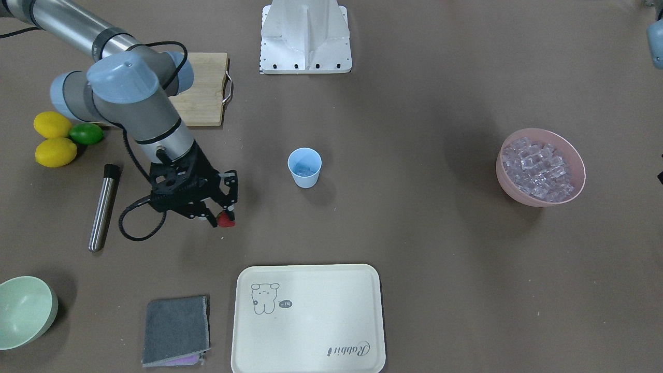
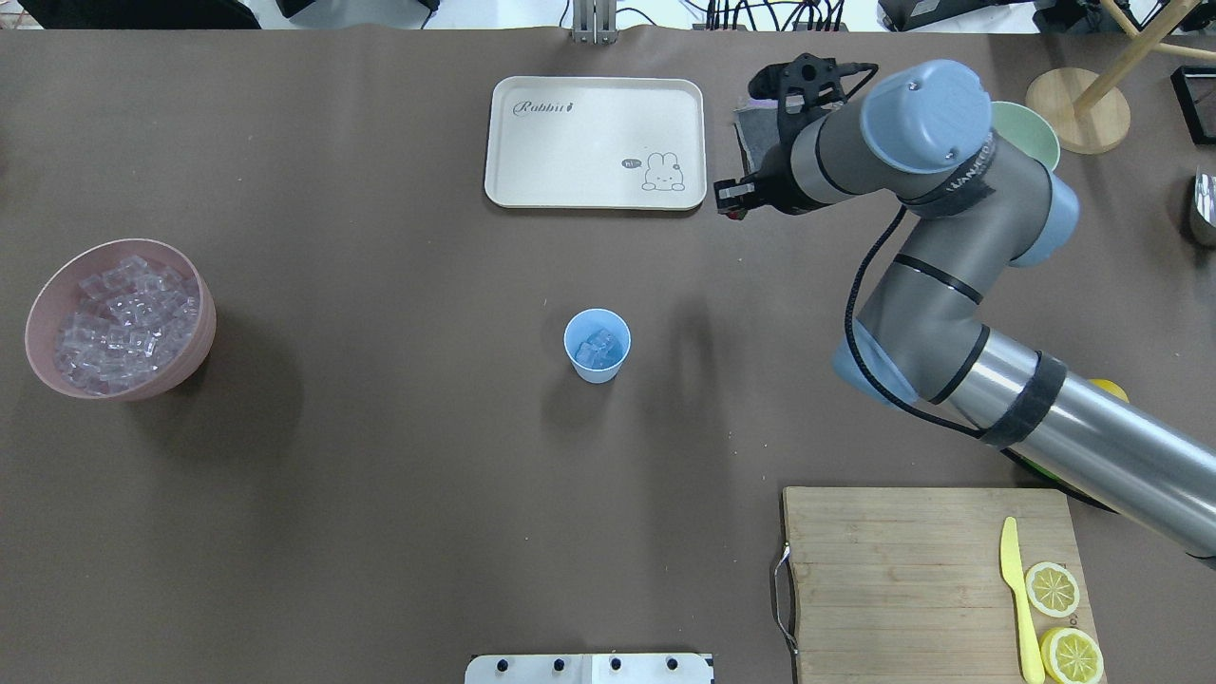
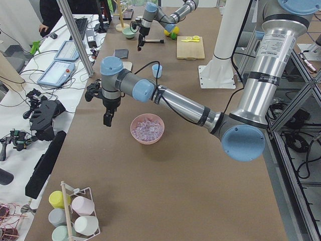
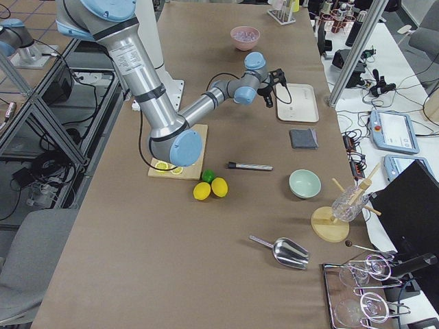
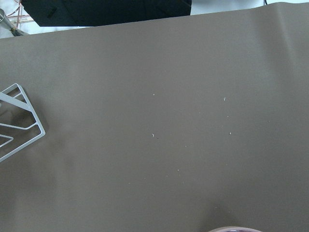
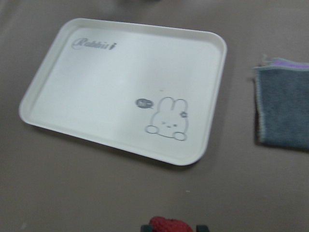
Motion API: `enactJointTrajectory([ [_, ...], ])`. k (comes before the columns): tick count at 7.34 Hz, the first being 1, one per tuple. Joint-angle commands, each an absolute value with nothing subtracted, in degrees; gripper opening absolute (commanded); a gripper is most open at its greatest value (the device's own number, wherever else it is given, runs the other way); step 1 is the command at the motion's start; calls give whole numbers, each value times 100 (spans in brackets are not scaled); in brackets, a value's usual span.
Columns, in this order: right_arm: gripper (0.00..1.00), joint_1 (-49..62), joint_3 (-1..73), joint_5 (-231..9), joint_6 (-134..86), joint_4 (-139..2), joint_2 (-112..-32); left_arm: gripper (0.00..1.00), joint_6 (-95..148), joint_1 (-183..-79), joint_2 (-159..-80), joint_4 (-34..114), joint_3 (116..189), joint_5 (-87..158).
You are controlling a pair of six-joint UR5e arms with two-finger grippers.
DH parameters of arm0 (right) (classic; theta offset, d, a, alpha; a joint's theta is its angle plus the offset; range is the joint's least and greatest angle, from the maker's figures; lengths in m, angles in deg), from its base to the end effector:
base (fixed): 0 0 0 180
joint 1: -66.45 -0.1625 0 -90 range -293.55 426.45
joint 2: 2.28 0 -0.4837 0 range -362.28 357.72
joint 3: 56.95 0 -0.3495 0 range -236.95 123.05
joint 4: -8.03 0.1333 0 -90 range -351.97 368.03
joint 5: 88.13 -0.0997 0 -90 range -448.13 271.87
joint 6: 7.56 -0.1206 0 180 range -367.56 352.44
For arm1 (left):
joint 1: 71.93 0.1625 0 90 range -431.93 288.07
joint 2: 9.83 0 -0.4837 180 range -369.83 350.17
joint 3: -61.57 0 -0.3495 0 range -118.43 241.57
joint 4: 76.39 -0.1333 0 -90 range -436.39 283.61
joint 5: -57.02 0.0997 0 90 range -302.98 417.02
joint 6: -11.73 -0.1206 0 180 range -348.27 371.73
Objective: Mash ice and strawberries in cup
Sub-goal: 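Carry the strawberry with the right gripper over the light-blue cup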
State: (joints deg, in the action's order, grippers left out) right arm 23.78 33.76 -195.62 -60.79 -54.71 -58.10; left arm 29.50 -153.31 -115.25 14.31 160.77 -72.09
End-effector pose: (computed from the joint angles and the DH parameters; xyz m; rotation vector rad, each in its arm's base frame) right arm -0.4538 -0.5503 0.3283 0.4758 -1.0020 -0.0733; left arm 0.0298 -0.5785 0.5251 0.2598 0.7497 -0.0004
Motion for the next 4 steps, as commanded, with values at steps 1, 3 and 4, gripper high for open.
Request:
enactJointTrajectory([
  [1, 0, 2994, 3523, -19135, -6451, -5953, -5161, 97, 2966, -15331, -11521, 1423, 16027, -7209],
  [3, 0, 3506, 3604, -18762, -6443, -6149, -5080, 97, 2983, -15331, -11521, 1432, 15966, -7209],
  [4, 0, 3664, 3595, -18710, -6451, -6158, -5115, 97, 2992, -15340, -11521, 1432, 15965, -7209],
])
